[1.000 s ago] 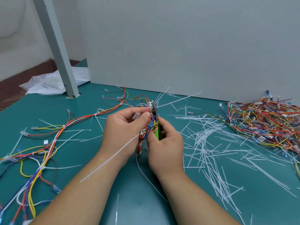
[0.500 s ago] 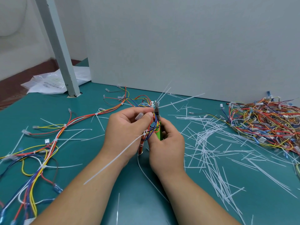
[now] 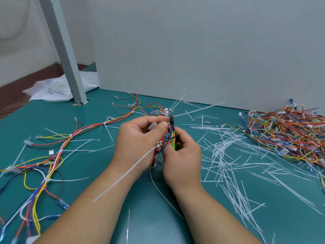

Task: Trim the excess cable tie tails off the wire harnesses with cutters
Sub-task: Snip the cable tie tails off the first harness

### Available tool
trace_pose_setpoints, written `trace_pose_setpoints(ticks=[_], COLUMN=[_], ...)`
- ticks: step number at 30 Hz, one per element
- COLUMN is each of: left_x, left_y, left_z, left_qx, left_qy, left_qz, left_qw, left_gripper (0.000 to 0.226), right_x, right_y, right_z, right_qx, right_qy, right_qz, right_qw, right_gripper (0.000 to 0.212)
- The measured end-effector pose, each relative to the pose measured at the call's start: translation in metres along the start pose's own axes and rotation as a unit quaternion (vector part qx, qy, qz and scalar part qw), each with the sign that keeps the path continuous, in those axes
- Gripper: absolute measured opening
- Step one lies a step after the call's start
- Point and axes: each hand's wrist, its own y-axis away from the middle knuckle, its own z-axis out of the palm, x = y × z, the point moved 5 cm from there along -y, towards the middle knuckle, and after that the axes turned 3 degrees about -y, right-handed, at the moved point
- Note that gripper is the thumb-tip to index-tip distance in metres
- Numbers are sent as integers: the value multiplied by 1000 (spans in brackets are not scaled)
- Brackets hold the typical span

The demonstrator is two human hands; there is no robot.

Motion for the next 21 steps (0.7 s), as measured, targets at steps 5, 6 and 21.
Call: trace_pose_setpoints(ticks=[5,6,21], left_x=[0,0,-1], left_y=[0,0,1], left_z=[0,0,1], left_qx=[-1,0,3], left_qy=[0,0,1], left_qz=[-3,-3,-5], left_qw=[1000,1000,1000], left_gripper=[15,15,15], right_x=[-1,-1,1], right_y=[0,-1,1], right_z=[0,0,0], right_qx=[-3,-3,1], right_qy=[-11,-11,-4], right_qz=[2,1,2], right_qw=[1000,1000,1000], right_gripper=[24,24,26])
